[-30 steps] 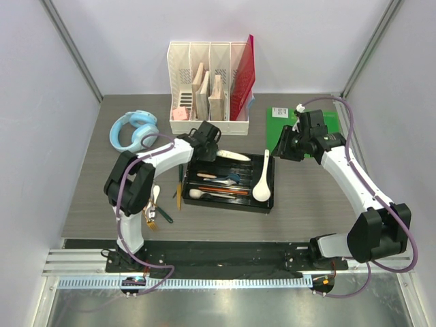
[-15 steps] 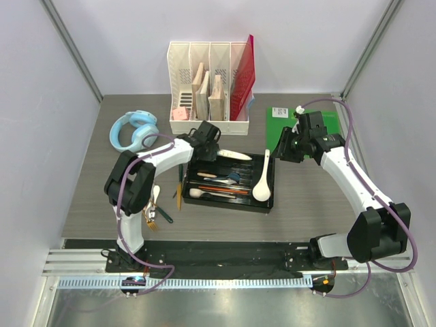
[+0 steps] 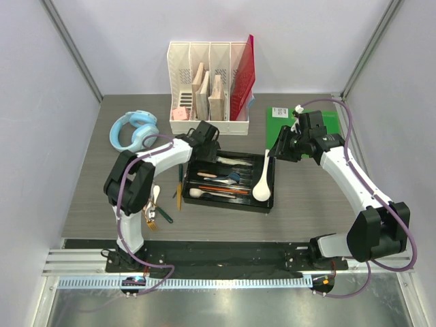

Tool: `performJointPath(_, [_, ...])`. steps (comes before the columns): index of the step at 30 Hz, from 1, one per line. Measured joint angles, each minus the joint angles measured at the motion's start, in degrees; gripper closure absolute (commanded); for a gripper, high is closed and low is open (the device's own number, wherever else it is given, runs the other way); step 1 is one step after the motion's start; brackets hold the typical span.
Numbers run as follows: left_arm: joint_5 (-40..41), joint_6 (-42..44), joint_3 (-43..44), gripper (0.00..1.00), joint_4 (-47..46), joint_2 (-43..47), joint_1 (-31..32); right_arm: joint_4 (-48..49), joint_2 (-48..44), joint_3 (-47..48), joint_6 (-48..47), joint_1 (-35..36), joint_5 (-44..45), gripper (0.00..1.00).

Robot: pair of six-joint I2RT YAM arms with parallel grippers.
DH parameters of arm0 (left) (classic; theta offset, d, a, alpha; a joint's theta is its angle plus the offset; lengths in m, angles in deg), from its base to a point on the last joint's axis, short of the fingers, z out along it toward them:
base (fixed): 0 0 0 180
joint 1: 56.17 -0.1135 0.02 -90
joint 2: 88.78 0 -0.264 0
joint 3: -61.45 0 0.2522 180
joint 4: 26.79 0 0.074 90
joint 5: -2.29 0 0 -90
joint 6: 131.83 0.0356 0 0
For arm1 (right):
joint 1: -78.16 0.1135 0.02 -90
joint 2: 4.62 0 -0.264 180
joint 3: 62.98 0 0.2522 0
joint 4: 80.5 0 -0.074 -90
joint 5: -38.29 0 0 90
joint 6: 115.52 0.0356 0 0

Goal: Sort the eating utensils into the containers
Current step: Place the knife in the storage box.

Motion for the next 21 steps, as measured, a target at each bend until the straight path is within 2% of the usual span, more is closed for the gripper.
performJointPath(9, [-0.4,0.4,0.0,0.62,-0.1,1.9,-0.2,0.2,0.0,-0.3,0.3,0.0,-0.2,0.57])
performJointPath(15, [-0.3,5.4,0.0,0.62,1.4,7.7,-2.1,0.5,0.0,-0.7,0.3,0.0,-0.3,0.57])
performJointPath(16, [-0.2,6.5,0.0,0.62,2.5,8.8,-2.8,0.5,0.0,-0.9,0.3,0.0,-0.3,0.57])
performJointPath(19, [0.5,13.0,-0.8,0.51,7.0,13.1,-6.3,0.5,0.0,-1.1,0.5,0.0,-0.3,0.57])
performJointPath(21, [1.4,18.0,-2.9,0.48,9.1,16.3,-8.9,0.6,0.0,-1.1,0.7,0.0,-0.3,0.57])
